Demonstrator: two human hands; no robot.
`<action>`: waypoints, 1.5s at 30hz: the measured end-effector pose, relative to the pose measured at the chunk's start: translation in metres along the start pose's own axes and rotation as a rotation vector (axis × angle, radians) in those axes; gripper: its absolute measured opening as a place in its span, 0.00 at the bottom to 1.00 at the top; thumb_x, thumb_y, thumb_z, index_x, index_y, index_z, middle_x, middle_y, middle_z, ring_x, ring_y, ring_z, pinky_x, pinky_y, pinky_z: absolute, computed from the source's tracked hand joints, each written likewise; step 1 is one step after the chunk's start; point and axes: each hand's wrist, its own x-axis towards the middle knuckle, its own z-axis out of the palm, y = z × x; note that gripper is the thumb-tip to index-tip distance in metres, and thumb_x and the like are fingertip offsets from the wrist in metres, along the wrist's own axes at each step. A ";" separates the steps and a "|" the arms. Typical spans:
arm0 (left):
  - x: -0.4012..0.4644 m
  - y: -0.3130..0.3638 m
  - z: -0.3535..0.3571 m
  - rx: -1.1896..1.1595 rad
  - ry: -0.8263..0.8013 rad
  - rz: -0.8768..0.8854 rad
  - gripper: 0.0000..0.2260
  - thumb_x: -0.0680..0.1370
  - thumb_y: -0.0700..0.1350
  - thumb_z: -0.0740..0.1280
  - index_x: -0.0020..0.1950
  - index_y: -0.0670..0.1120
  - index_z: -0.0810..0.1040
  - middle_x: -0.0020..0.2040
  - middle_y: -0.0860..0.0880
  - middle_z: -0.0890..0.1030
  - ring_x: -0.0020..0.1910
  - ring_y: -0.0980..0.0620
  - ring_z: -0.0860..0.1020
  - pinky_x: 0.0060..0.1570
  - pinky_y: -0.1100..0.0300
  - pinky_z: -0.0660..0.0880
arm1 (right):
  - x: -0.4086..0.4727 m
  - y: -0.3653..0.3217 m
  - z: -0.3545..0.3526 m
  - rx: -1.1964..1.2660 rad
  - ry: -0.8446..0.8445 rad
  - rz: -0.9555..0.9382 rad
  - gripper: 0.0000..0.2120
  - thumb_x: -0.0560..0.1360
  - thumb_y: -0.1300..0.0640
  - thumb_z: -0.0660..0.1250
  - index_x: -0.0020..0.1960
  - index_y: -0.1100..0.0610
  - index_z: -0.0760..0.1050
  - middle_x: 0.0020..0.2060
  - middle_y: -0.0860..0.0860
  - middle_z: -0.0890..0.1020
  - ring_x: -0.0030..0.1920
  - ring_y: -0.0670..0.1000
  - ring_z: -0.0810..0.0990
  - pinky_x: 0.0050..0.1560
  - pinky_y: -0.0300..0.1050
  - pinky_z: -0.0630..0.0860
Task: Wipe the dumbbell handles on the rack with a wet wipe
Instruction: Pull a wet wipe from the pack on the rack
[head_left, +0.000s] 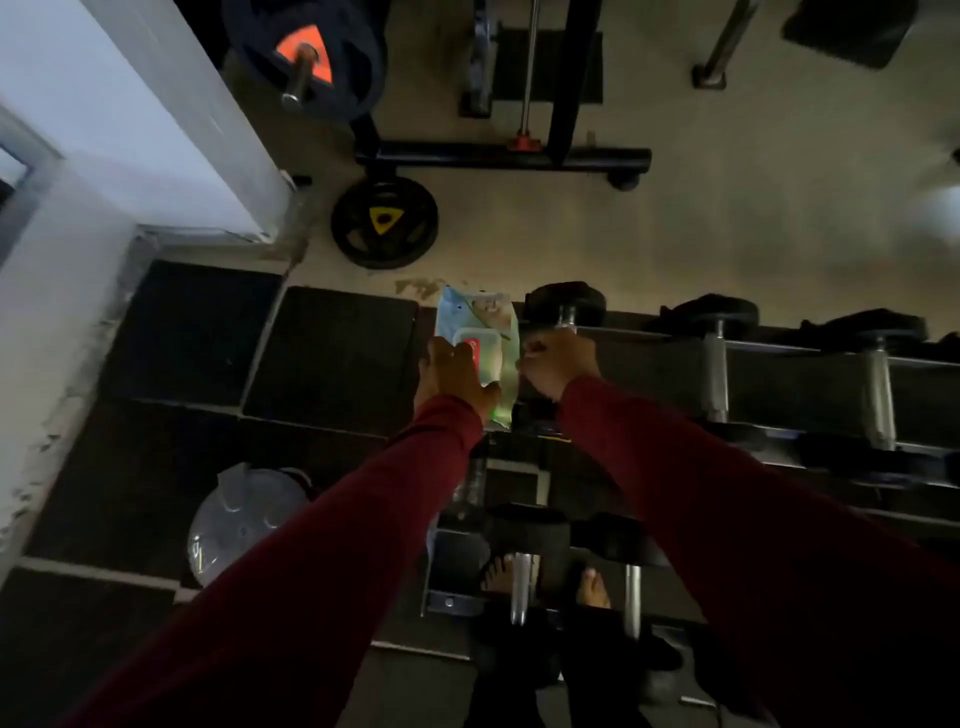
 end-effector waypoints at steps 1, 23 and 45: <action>0.004 0.000 0.002 -0.005 0.010 -0.022 0.29 0.71 0.57 0.73 0.68 0.48 0.70 0.62 0.44 0.66 0.61 0.42 0.71 0.58 0.49 0.76 | 0.008 0.000 0.002 0.001 -0.020 0.012 0.04 0.72 0.60 0.69 0.44 0.55 0.81 0.43 0.50 0.82 0.41 0.47 0.78 0.38 0.36 0.71; 0.023 -0.022 -0.011 -0.207 0.073 -0.015 0.14 0.69 0.58 0.68 0.43 0.49 0.81 0.38 0.50 0.83 0.40 0.50 0.82 0.45 0.57 0.79 | 0.025 -0.009 0.033 -0.096 0.119 0.107 0.03 0.73 0.60 0.72 0.41 0.58 0.80 0.38 0.51 0.82 0.42 0.52 0.82 0.45 0.47 0.82; 0.023 -0.043 0.008 -0.744 0.125 -0.689 0.21 0.70 0.57 0.76 0.54 0.43 0.82 0.50 0.46 0.84 0.51 0.46 0.82 0.50 0.58 0.77 | 0.021 -0.038 0.046 -0.622 -0.048 -0.310 0.11 0.81 0.57 0.60 0.56 0.59 0.78 0.51 0.57 0.82 0.49 0.57 0.81 0.43 0.47 0.76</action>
